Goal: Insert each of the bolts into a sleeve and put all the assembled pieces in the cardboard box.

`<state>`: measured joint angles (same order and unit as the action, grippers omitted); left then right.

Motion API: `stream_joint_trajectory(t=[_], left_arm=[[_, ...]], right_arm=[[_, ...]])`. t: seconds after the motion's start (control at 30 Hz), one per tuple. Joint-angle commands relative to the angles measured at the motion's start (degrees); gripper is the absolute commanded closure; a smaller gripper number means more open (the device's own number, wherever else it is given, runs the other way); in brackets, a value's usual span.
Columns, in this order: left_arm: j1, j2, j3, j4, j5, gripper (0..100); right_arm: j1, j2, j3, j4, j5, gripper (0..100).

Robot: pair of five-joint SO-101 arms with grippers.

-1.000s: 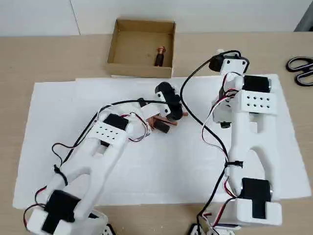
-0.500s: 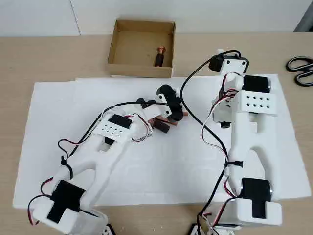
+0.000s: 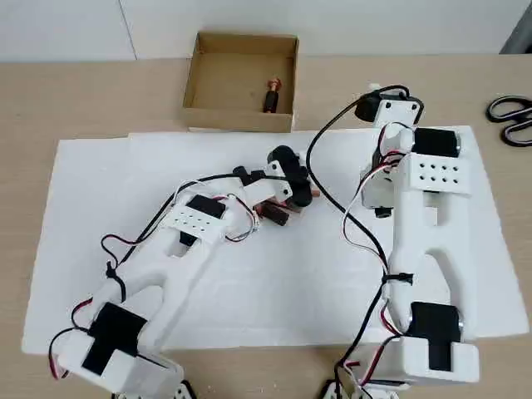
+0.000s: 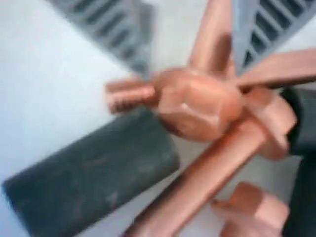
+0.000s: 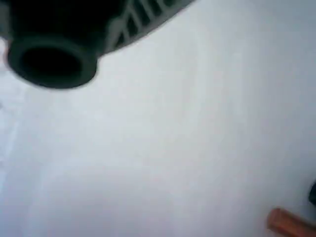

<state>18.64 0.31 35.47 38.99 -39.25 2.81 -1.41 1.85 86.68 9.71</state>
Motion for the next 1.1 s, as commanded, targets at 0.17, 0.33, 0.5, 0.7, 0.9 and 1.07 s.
stream_joint_trajectory(t=[0.17,0.33,0.5,0.7,0.9,1.07], left_arm=[[-0.09,0.09,-0.31,-1.49,0.26,98],[0.26,0.00,-0.31,-1.41,0.26,98],[0.26,-0.53,-0.48,-1.23,0.26,99],[0.26,-2.90,-2.15,1.93,2.11,99],[0.26,-11.25,-6.11,9.49,6.33,99],[-0.09,-15.21,-5.67,12.31,6.33,99]], right_arm=[[0.48,-2.95,-0.26,-0.66,0.26,99.4],[0.48,-2.95,-0.26,-0.66,0.26,99.4],[0.48,-2.86,-0.26,-0.66,0.26,99.4],[0.57,-2.86,-0.26,-0.66,0.35,99.4],[0.57,-2.86,-0.26,-0.66,0.35,99.4],[0.48,-2.86,0.79,-1.98,0.35,99.4]])
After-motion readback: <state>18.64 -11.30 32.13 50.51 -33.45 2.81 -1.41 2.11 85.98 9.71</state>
